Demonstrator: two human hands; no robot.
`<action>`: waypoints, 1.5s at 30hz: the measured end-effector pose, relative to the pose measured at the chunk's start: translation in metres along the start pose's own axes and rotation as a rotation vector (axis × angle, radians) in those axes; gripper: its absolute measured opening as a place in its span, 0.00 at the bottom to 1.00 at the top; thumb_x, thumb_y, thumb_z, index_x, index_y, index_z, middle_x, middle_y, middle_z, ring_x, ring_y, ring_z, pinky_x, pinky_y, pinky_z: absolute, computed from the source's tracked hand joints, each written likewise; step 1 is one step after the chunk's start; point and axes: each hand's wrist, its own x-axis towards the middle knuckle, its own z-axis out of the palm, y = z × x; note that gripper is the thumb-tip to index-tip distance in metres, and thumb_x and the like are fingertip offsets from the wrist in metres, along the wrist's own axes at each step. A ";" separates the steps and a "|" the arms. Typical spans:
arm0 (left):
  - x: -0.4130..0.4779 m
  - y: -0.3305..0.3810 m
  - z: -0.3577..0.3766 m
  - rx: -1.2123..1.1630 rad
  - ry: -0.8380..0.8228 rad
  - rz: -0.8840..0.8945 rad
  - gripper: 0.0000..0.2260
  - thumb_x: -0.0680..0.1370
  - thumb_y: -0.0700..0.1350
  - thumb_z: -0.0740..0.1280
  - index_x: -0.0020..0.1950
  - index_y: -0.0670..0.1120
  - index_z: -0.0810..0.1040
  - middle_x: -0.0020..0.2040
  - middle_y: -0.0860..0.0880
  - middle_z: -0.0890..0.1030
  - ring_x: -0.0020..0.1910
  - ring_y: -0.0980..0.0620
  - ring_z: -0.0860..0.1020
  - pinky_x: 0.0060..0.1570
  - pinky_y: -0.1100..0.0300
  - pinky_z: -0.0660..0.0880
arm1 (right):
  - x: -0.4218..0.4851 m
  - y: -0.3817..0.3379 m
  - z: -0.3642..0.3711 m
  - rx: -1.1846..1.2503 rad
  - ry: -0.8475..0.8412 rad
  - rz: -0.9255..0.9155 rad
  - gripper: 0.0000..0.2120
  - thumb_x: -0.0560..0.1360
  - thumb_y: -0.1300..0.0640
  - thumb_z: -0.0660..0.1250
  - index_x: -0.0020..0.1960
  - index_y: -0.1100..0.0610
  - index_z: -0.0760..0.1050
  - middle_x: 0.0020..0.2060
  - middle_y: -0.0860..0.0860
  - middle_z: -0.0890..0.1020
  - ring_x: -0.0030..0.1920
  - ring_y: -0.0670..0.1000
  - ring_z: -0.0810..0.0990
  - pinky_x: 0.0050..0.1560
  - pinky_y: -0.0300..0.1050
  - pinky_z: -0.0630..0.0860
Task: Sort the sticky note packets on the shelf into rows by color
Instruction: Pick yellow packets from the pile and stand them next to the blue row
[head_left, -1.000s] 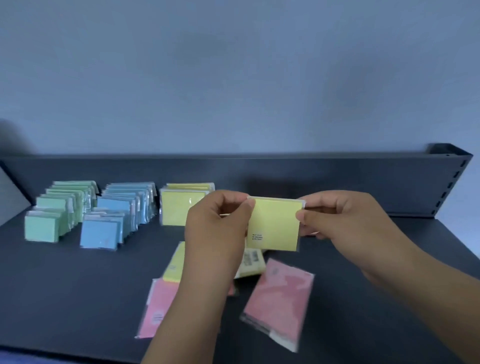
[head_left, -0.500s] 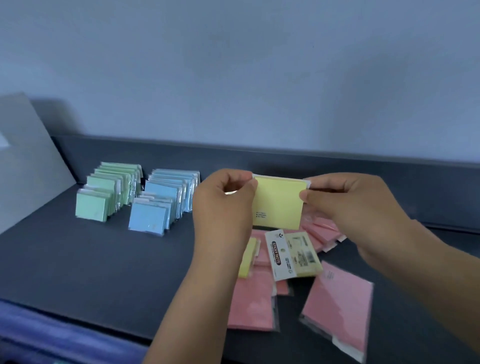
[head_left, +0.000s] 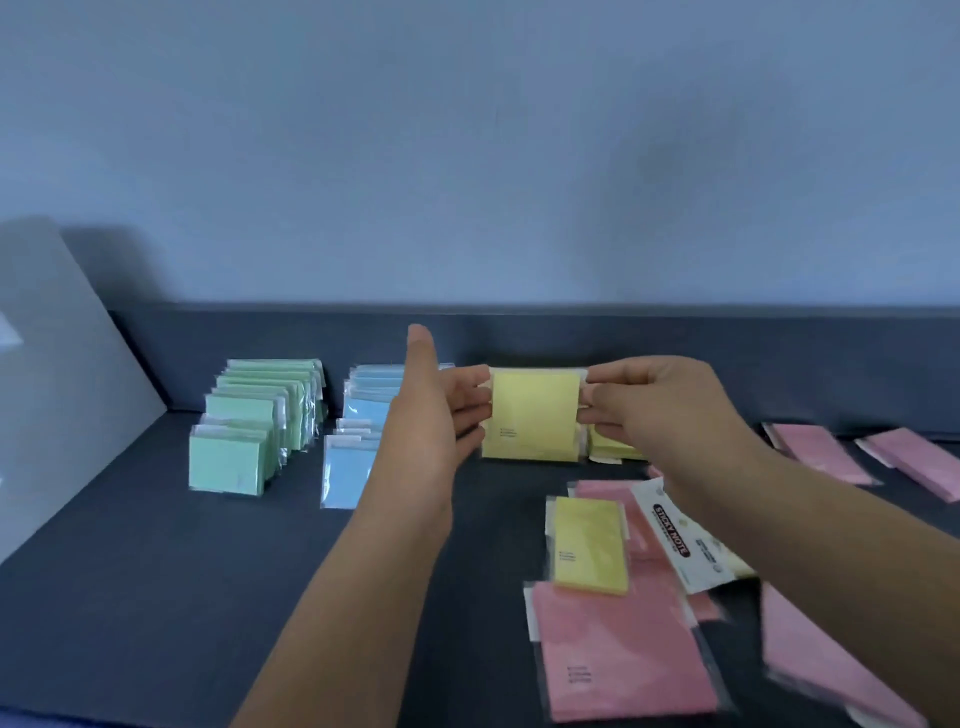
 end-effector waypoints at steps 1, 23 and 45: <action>0.003 -0.001 -0.003 0.017 -0.021 -0.010 0.32 0.82 0.67 0.52 0.53 0.44 0.85 0.50 0.46 0.87 0.52 0.50 0.84 0.61 0.53 0.78 | 0.001 0.001 0.007 -0.004 0.012 0.007 0.07 0.75 0.62 0.73 0.43 0.52 0.86 0.38 0.49 0.88 0.45 0.52 0.88 0.57 0.57 0.83; 0.013 -0.010 -0.003 0.275 -0.084 0.044 0.41 0.60 0.83 0.47 0.48 0.59 0.86 0.57 0.55 0.84 0.60 0.50 0.80 0.69 0.42 0.71 | 0.002 -0.001 -0.014 0.032 0.235 0.135 0.14 0.74 0.65 0.65 0.43 0.52 0.87 0.47 0.48 0.88 0.55 0.54 0.84 0.52 0.51 0.81; -0.062 -0.038 0.078 0.979 -0.140 0.410 0.26 0.80 0.69 0.50 0.45 0.52 0.77 0.48 0.54 0.79 0.47 0.55 0.76 0.44 0.54 0.69 | -0.022 0.020 -0.152 -0.448 0.039 -0.116 0.09 0.79 0.51 0.65 0.48 0.47 0.85 0.43 0.39 0.85 0.50 0.43 0.82 0.45 0.40 0.74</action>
